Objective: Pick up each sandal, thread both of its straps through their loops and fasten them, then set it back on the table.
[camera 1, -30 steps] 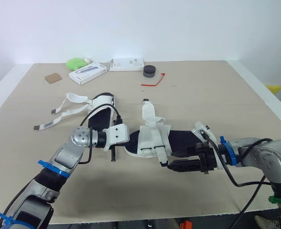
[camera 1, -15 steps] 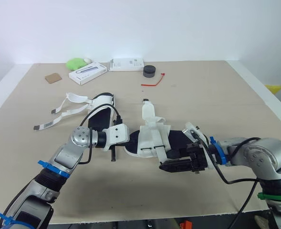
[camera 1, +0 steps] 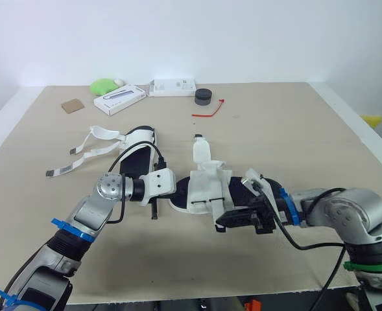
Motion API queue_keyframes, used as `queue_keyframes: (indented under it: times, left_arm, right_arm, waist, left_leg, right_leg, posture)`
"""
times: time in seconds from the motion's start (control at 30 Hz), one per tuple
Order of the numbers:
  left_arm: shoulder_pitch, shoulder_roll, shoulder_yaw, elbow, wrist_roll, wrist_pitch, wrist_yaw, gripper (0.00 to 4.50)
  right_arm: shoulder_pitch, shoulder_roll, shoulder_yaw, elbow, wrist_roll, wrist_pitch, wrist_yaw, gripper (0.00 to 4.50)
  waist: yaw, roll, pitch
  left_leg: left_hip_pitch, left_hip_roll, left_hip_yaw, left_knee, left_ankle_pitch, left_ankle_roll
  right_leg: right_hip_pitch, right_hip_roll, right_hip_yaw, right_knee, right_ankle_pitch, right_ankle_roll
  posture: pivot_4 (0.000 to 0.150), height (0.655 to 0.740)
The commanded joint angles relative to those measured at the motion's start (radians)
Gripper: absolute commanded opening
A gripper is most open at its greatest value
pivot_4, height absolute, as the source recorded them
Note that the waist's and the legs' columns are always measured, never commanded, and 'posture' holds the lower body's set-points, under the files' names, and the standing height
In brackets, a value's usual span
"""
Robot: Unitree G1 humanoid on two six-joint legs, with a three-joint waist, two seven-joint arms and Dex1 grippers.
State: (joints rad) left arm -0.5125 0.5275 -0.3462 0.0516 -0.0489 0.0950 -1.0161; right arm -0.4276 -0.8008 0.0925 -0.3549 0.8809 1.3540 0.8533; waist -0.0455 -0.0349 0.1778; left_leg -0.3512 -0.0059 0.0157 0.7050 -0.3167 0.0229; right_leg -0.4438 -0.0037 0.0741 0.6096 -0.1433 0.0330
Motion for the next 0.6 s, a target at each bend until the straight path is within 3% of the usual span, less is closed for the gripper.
queue_keyframes:
  times: [0.03,0.6]
  left_arm:
    - [0.018,0.01,-0.008,0.029,0.036,0.026,0.01,0.0]
    - [0.021,0.006,-0.008,0.036,0.04,0.028,0.022,0.0]
  right_arm:
    - [0.013,-0.035,0.043,-0.057,-0.011,-0.026,0.031,0.03]
    - [0.042,-0.078,0.079,-0.142,0.049,0.034,0.059,0.03]
  waist:
    - [0.0,0.0,0.0]
    - [0.0,0.0,0.0]
  left_leg:
    - [0.0,0.0,0.0,0.0,0.0,0.0]
    - [0.0,0.0,-0.001,0.0,0.0,0.0]
  right_leg:
    - [0.0,0.0,0.0,0.0,0.0,0.0]
    - [0.0,0.0,-0.001,-0.001,0.0,0.0]
  posture:
    - [0.15,0.74]
    - [0.15,0.74]
